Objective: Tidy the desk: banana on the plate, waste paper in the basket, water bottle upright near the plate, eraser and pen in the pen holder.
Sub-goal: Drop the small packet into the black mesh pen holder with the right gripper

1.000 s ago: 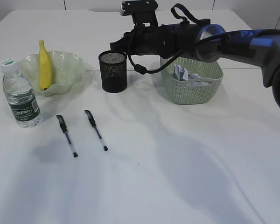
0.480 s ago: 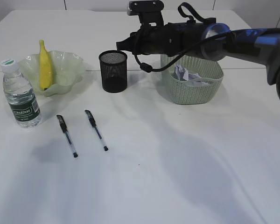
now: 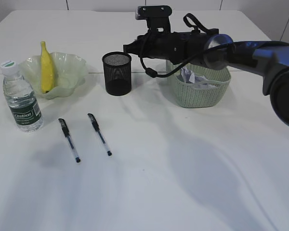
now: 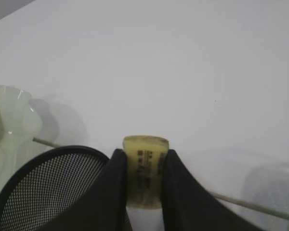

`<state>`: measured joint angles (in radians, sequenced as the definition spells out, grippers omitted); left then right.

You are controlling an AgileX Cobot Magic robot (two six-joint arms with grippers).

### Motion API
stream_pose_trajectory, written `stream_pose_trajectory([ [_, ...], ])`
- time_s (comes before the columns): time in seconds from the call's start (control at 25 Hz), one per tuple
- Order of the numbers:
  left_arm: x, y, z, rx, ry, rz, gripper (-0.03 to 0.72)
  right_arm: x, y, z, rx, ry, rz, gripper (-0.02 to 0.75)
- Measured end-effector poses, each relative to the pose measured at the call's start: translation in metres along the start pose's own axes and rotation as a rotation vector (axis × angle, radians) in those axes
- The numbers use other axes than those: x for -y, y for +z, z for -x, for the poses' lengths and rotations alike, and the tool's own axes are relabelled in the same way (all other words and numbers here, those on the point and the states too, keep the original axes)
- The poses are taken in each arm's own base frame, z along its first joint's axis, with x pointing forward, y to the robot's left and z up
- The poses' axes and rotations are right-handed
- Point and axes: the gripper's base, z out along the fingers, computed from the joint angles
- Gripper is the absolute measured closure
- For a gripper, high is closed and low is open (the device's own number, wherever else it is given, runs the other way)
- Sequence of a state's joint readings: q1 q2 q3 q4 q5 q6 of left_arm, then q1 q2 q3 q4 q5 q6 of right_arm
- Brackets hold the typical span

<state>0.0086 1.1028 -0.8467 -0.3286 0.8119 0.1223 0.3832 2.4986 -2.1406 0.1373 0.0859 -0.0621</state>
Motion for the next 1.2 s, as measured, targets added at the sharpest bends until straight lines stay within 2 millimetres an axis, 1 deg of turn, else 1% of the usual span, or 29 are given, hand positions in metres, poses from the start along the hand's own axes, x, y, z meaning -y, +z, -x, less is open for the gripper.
stream_pose_trajectory([
  [0.2, 0.0, 0.0, 0.001, 0.006, 0.0, 0.001, 0.243, 0.0, 0.003, 0.006, 0.036, 0.035, 0.003, 0.615],
  [0.48, 0.0, 0.0, 0.002, 0.018, 0.0, 0.002, 0.244, 0.001, 0.01, -0.005, 0.021, 0.13, 0.002, 0.615],
  [0.8, 0.0, 0.0, 0.002, 0.02, 0.0, 0.003, 0.244, 0.001, 0.01, -0.003, 0.035, 0.255, 0.005, 0.615],
  [1.04, 0.0, 0.0, 0.002, 0.022, 0.0, 0.003, 0.244, 0.001, 0.01, -0.003, 0.037, 0.274, 0.005, 0.615],
  [1.2, 0.0, 0.0, 0.002, 0.022, 0.0, 0.003, 0.244, 0.002, 0.009, -0.006, -0.014, 0.182, -0.008, 0.615],
])
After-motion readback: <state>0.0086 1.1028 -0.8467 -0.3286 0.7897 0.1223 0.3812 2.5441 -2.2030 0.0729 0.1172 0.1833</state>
